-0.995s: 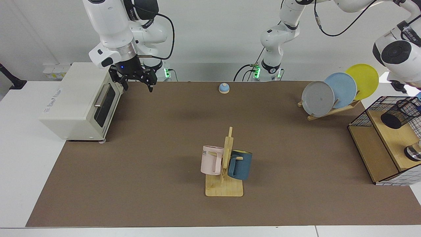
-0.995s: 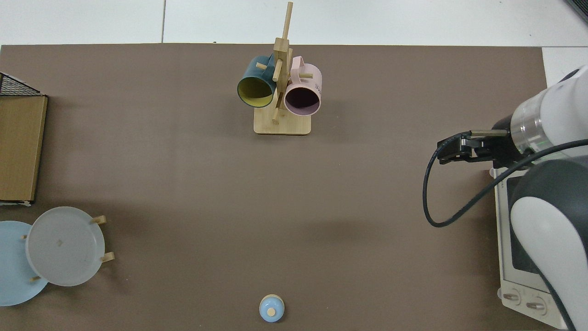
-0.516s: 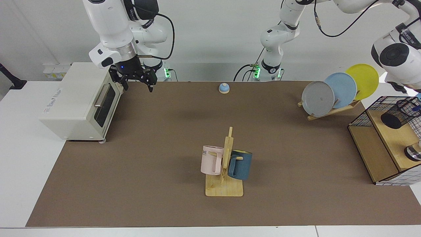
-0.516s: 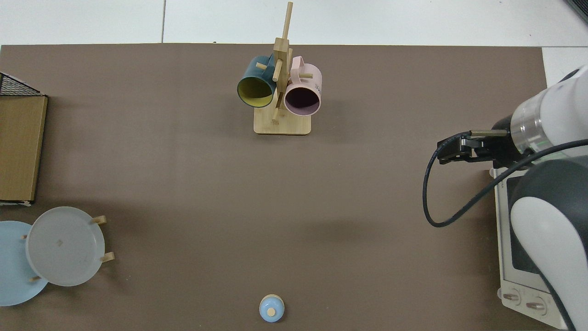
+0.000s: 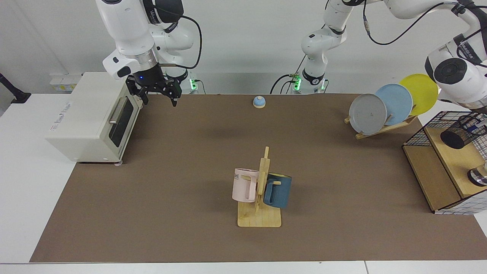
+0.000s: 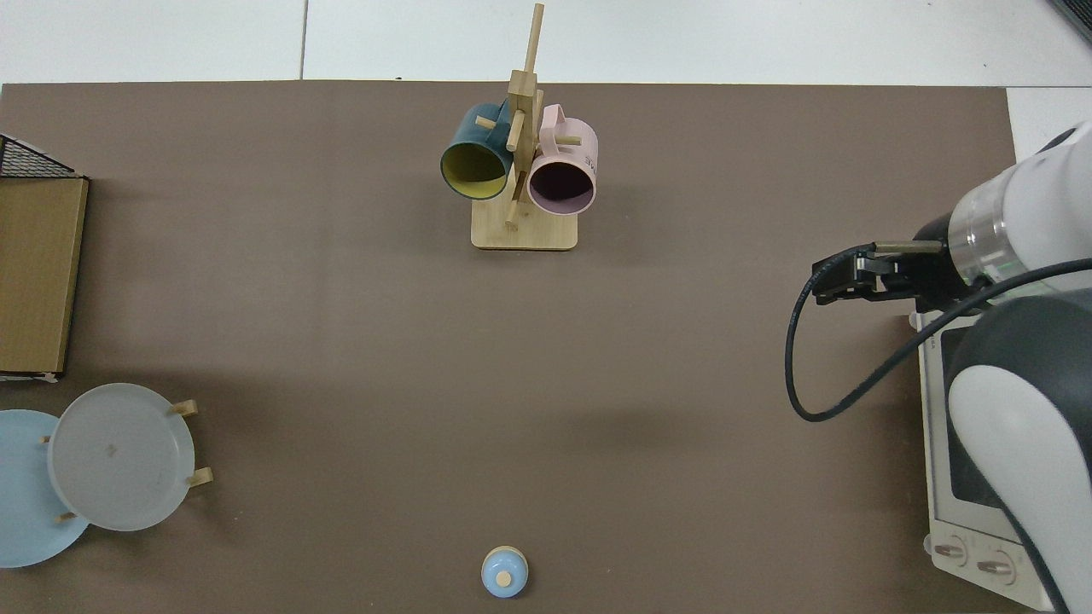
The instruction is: Put markers into pen holder
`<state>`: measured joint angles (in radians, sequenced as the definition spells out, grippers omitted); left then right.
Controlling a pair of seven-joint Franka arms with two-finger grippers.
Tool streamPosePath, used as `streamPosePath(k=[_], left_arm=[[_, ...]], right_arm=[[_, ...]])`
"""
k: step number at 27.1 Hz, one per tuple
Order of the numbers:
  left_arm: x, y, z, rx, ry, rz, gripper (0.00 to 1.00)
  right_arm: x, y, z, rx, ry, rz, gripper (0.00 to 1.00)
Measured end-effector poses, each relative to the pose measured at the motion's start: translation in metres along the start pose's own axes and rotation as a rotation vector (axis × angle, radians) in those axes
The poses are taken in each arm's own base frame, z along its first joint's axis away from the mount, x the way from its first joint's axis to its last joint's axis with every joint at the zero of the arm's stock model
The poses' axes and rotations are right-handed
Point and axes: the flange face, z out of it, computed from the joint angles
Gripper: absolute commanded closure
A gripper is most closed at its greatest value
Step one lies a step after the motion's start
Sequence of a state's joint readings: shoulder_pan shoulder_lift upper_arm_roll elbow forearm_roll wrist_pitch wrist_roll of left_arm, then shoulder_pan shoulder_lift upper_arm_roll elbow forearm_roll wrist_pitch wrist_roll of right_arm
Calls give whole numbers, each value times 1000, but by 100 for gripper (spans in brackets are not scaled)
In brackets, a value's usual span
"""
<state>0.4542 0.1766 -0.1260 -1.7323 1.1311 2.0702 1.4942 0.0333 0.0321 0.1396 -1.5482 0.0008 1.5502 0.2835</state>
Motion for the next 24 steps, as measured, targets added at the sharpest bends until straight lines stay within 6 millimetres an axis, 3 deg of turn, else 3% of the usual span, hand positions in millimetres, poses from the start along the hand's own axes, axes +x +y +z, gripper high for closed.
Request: streamPosePath(k=[11, 24], left_arm=[[18, 1, 9, -18, 43, 11, 100], [23, 0, 13, -19, 57, 15, 100]], right_arm=[[0, 0, 0, 0, 0, 0, 0], [0, 0, 0, 0, 0, 0, 0]])
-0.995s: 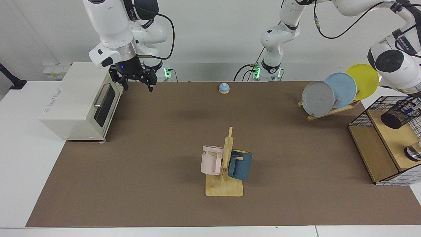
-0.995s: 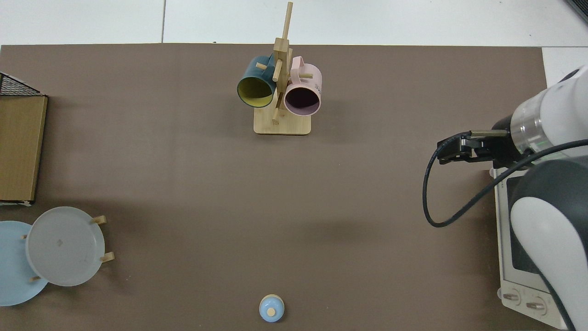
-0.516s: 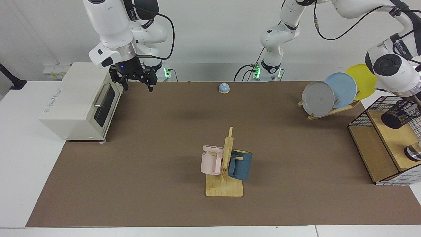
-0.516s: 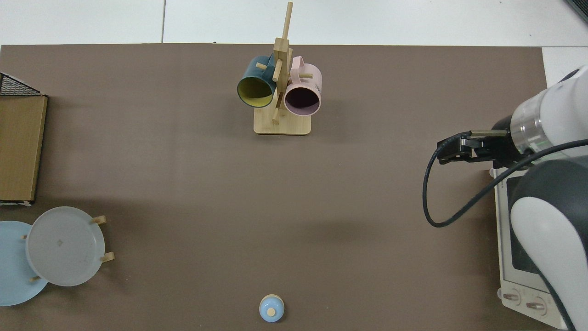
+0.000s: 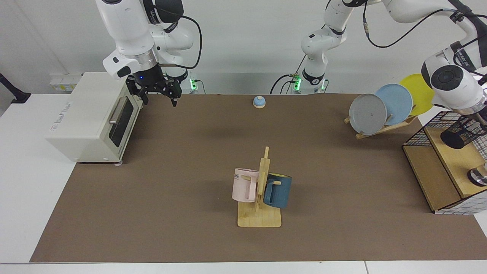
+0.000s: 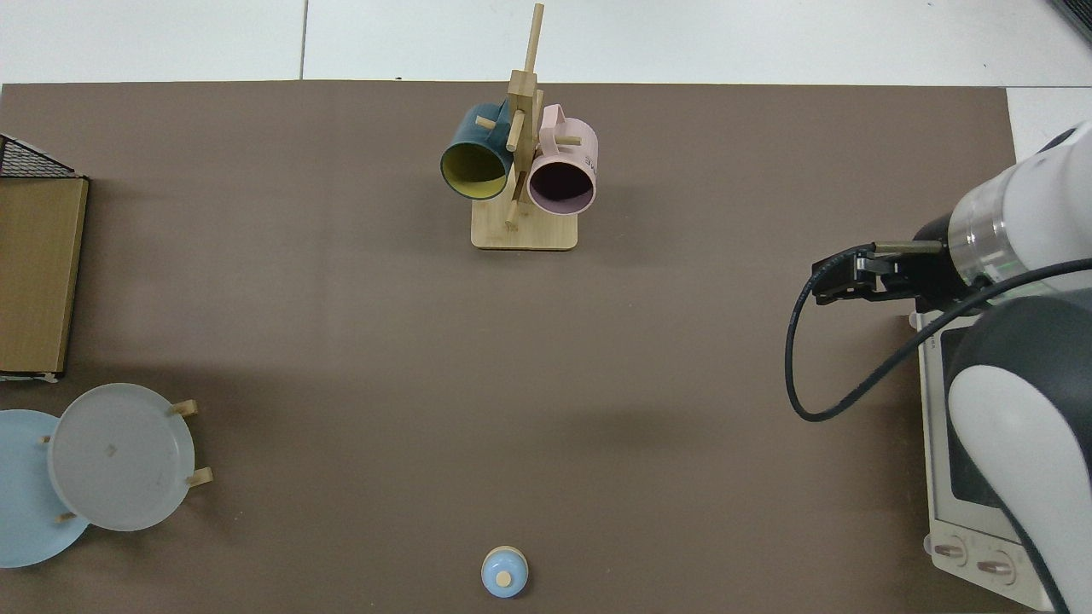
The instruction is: Put markers into pen holder
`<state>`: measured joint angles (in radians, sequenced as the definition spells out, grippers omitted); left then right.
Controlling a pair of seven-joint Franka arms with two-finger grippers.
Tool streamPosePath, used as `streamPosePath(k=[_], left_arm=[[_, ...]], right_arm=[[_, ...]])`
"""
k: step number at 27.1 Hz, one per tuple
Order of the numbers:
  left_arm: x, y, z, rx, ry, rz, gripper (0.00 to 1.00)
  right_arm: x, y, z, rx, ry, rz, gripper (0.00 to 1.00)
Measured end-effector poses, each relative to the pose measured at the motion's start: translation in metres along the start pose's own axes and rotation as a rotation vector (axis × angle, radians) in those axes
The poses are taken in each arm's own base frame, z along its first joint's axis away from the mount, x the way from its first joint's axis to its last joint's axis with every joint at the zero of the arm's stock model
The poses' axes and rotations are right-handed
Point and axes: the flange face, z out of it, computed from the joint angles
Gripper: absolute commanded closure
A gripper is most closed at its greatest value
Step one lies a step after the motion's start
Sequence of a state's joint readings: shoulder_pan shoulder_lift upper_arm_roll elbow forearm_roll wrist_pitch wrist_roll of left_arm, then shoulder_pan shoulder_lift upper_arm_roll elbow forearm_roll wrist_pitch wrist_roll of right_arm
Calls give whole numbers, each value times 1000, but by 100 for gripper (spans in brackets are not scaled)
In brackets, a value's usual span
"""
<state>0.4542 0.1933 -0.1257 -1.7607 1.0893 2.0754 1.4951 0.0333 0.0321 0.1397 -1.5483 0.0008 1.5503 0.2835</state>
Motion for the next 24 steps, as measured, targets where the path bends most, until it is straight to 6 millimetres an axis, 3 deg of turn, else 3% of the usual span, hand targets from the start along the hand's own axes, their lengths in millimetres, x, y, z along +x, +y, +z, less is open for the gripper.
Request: streamPosePath(k=[2, 4, 10, 24], left_arm=[[0, 0, 0, 0, 6, -3, 97], [1, 0, 0, 0, 10, -5, 85], [0, 0, 1, 4, 13, 4, 63], [-7, 3, 11, 22, 14, 44, 62]], right_arm=[[0, 0, 0, 0, 0, 0, 0], [0, 0, 0, 0, 0, 0, 0], [0, 0, 0, 0, 0, 0, 0], [0, 0, 0, 0, 0, 0, 0]])
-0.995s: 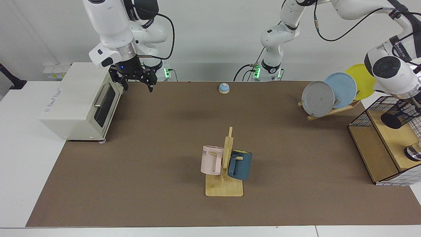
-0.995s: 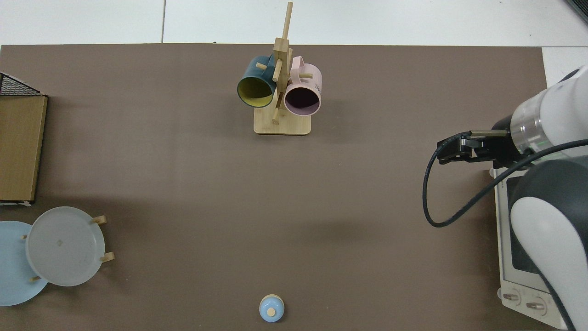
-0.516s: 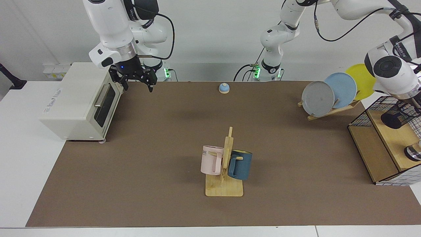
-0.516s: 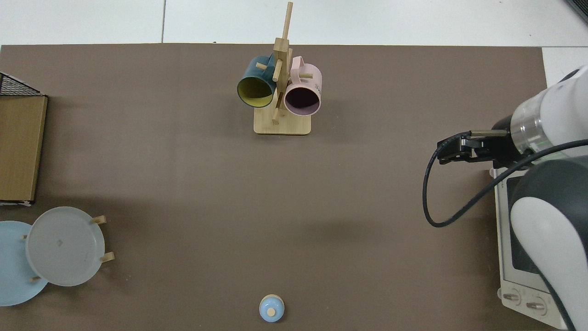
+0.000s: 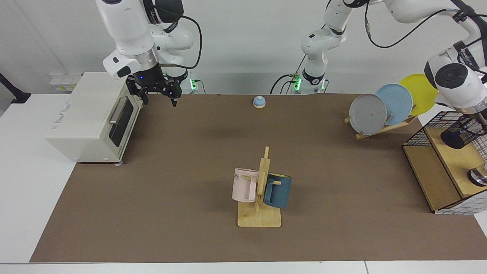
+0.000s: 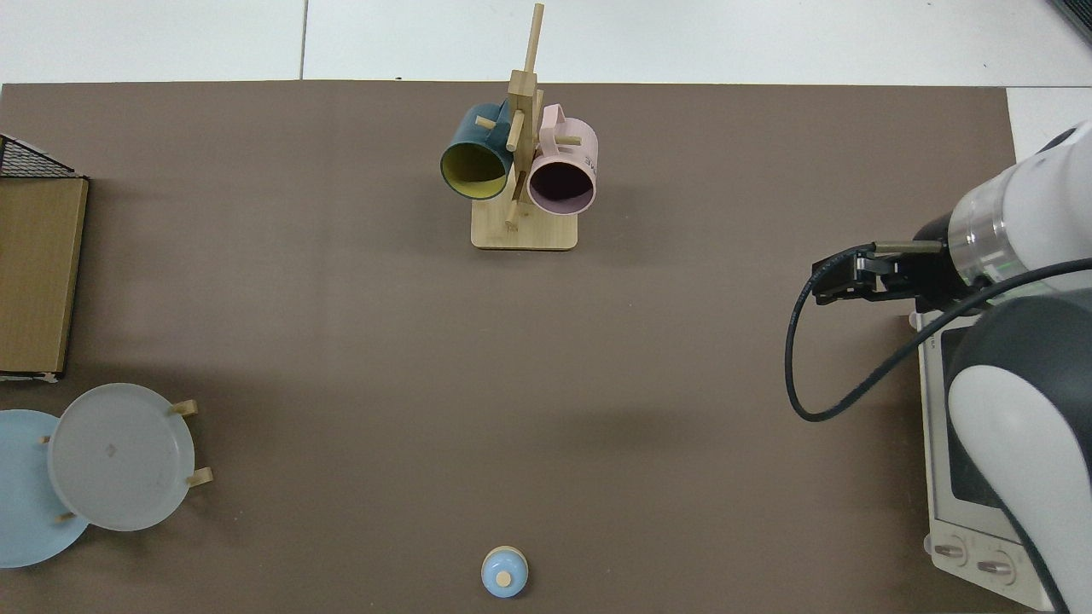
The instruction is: Put markers into pen holder
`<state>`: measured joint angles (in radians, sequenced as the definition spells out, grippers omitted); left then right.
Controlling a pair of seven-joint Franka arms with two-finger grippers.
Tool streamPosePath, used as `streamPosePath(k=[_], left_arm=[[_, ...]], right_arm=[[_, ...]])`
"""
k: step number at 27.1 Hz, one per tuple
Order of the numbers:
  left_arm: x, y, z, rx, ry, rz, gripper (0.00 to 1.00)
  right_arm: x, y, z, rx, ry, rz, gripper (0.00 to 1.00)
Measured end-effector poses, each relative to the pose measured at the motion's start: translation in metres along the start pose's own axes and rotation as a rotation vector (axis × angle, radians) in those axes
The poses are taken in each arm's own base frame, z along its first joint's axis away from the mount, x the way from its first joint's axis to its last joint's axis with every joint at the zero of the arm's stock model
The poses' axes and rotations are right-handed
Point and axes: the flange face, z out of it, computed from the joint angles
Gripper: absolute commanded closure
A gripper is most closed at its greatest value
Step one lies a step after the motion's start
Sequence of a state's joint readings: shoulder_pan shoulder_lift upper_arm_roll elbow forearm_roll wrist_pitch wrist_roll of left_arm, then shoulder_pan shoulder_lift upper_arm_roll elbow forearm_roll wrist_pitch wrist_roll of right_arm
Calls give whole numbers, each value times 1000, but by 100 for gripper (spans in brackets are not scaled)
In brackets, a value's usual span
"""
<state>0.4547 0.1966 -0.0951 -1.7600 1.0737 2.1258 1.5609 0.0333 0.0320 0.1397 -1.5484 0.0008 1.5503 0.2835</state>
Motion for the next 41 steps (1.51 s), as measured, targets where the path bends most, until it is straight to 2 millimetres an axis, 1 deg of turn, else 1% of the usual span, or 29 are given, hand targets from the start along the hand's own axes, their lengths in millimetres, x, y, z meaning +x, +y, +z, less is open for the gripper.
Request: streamPosePath(k=[3, 6, 9, 12, 13, 15, 17, 21, 22, 23, 25, 27, 31, 33, 37, 41], left_arm=[[-3, 1, 0, 2, -3, -6, 62], [-11, -1, -5, 14, -11, -19, 62], [-22, -3, -16, 34, -9, -47, 62], [-33, -6, -34, 63, 10, -87, 59], [-37, -7, -41, 74, 15, -97, 55], [-42, -8, -58, 94, 18, -109, 34], [-44, -9, -75, 107, 19, -116, 19], [-42, -10, -114, 108, 73, -149, 13], [-42, -11, -125, 111, 93, -161, 13], [-43, -10, -135, 117, 113, -174, 11], [-47, -8, -156, 136, 159, -208, 5], [-53, -4, -174, 153, 211, -250, 1], [-65, 15, -202, 157, 335, -352, 0], [-66, 24, -213, 128, 391, -413, 0], [-54, 36, -227, 18, 500, -560, 0], [-36, 41, -238, -95, 631, -693, 0]], right_arm=[[0, 0, 0, 0, 0, 0, 0], [0, 0, 0, 0, 0, 0, 0], [0, 0, 0, 0, 0, 0, 0], [0, 0, 0, 0, 0, 0, 0], [0, 0, 0, 0, 0, 0, 0], [0, 0, 0, 0, 0, 0, 0], [0, 0, 0, 0, 0, 0, 0], [0, 0, 0, 0, 0, 0, 0], [0, 0, 0, 0, 0, 0, 0], [0, 0, 0, 0, 0, 0, 0], [0, 0, 0, 0, 0, 0, 0], [0, 0, 0, 0, 0, 0, 0], [0, 0, 0, 0, 0, 0, 0], [0, 0, 0, 0, 0, 0, 0], [0, 0, 0, 0, 0, 0, 0], [0, 0, 0, 0, 0, 0, 0]])
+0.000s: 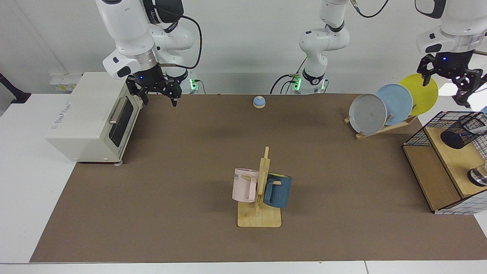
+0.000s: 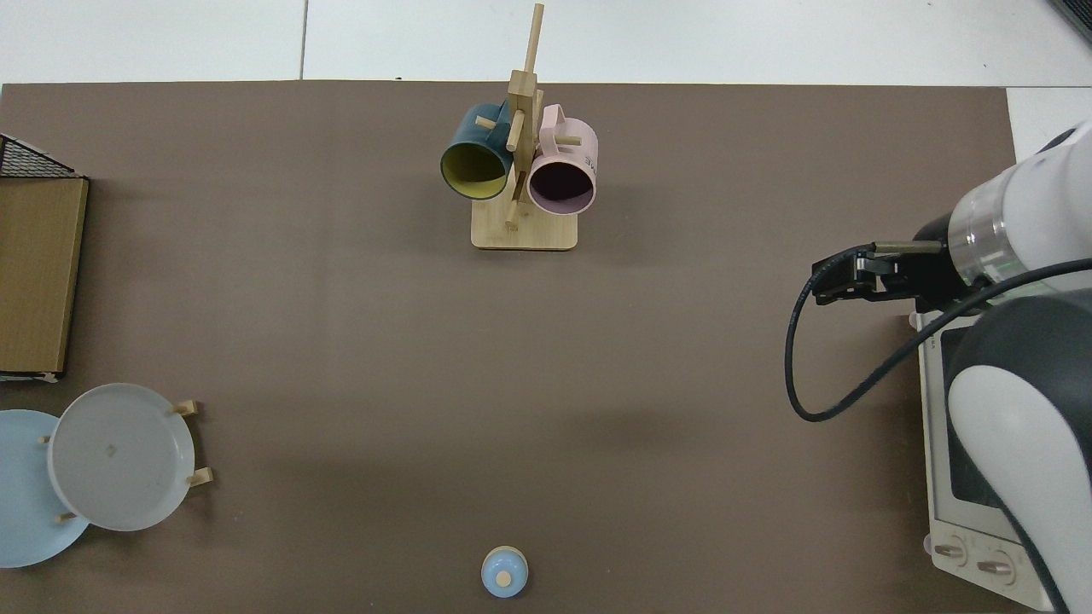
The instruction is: Put markers into pen holder
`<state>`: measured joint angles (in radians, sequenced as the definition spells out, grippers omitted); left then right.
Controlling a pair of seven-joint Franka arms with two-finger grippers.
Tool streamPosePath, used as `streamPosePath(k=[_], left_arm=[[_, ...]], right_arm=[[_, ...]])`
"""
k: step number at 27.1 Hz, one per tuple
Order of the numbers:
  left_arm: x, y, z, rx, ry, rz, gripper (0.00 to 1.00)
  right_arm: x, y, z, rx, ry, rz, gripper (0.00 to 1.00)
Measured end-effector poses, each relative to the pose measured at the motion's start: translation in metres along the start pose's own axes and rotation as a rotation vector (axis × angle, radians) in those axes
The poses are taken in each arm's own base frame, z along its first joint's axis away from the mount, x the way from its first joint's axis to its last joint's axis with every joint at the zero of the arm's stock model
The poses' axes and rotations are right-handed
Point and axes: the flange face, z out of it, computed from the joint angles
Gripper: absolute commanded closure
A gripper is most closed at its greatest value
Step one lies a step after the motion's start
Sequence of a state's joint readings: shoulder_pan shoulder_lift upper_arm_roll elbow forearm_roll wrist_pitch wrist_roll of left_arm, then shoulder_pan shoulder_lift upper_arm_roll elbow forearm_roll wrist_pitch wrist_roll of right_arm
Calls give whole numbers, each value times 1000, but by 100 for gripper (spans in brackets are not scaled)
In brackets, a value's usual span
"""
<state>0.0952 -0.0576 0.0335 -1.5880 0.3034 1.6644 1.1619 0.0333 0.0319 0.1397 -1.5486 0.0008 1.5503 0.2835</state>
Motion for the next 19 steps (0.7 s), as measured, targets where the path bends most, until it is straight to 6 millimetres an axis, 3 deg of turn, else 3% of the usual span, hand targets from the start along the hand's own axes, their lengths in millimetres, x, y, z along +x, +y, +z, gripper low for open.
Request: streamPosePath(k=[9, 15, 19], left_arm=[[41, 38, -18, -146, 70, -369, 0], [54, 51, -26, -250, 127, -638, 0], [56, 54, -25, -294, 125, -718, 1]], right_arm=[[0, 0, 0, 0, 0, 0, 0], [0, 0, 0, 0, 0, 0, 0], [0, 0, 0, 0, 0, 0, 0]])
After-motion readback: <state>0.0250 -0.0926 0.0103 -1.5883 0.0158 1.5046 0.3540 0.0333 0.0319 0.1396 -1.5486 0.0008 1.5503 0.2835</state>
